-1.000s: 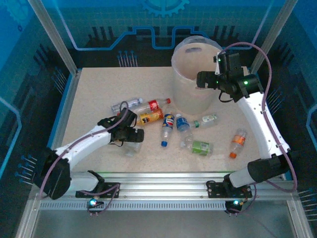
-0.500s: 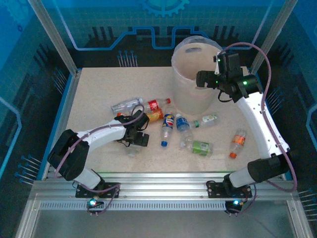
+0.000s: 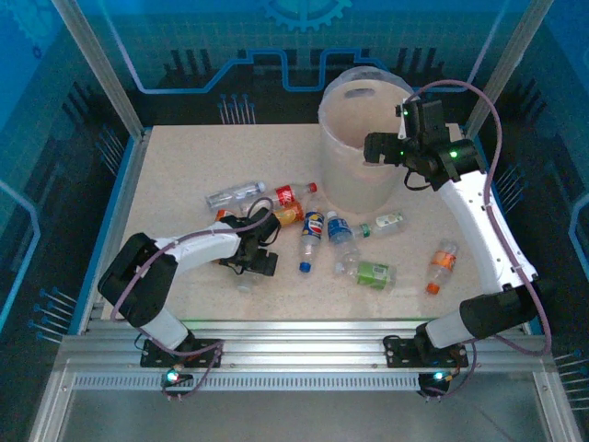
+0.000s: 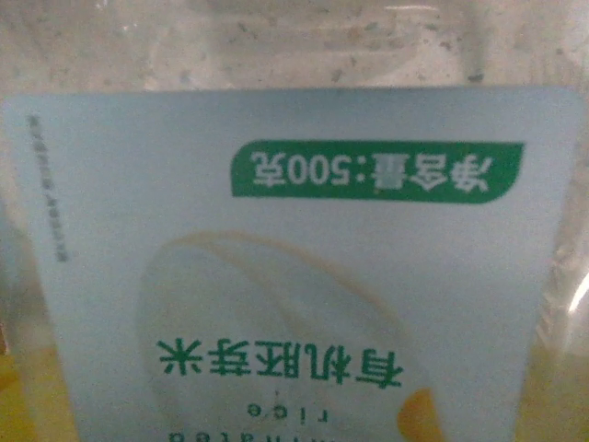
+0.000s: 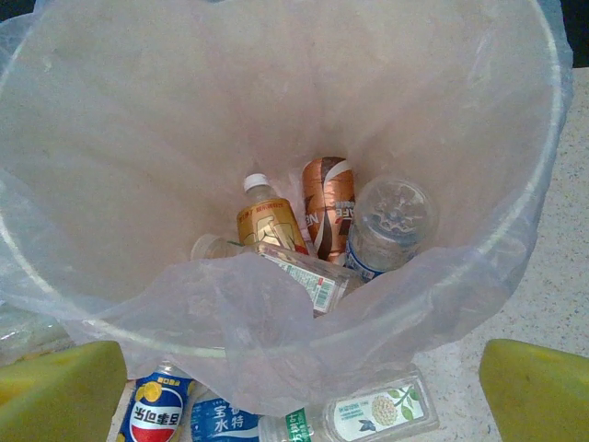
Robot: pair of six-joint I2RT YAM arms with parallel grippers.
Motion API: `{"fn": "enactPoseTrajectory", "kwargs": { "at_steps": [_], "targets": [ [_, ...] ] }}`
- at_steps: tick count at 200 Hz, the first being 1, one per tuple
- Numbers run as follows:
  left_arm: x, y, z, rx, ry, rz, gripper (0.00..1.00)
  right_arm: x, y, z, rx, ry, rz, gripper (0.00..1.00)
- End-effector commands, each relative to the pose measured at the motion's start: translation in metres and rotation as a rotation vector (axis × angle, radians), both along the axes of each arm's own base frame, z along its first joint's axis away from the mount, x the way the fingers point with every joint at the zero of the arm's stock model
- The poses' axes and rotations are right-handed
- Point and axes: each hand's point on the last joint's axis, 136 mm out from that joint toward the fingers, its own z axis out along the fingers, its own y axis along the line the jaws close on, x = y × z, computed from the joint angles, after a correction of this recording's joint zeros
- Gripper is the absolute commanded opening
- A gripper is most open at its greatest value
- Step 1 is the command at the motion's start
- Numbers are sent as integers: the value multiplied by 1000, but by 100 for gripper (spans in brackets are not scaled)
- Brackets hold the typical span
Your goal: Put the plastic bottles in the bin
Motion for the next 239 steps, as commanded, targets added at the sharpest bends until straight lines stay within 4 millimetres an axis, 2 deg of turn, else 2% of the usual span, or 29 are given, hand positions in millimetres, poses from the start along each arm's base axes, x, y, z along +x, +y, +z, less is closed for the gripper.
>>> {"fn": "enactPoseTrajectory", "kwargs": {
  "at_steps": [1, 23, 47, 77, 108, 161, 206, 239],
  "targets": [
    [-6, -3, -3, 11, 13, -20, 94, 3, 6, 0, 14, -13, 3, 100],
    [-9, -8, 3, 1, 5, -41, 83, 2, 7, 1, 21, -15, 3, 100],
    [-9, -18, 14, -32, -13, -63, 75, 0, 7, 3, 27, -22, 5, 100],
    [-9, -36, 33, -103, -46, -101, 73, -4, 6, 6, 35, -33, 8, 100],
    [-8, -54, 62, -195, -112, -145, 73, -10, 12, 8, 70, -32, 34, 100],
    [9, -72, 133, -371, -353, -212, 73, -26, 40, 6, 215, -14, 158, 100],
    [34, -92, 209, -517, -660, -285, 73, -40, 81, 7, 361, 5, 334, 100],
    [54, -104, 253, -575, -843, -314, 73, -52, 108, 13, 427, -8, 448, 100]
  ]
}}
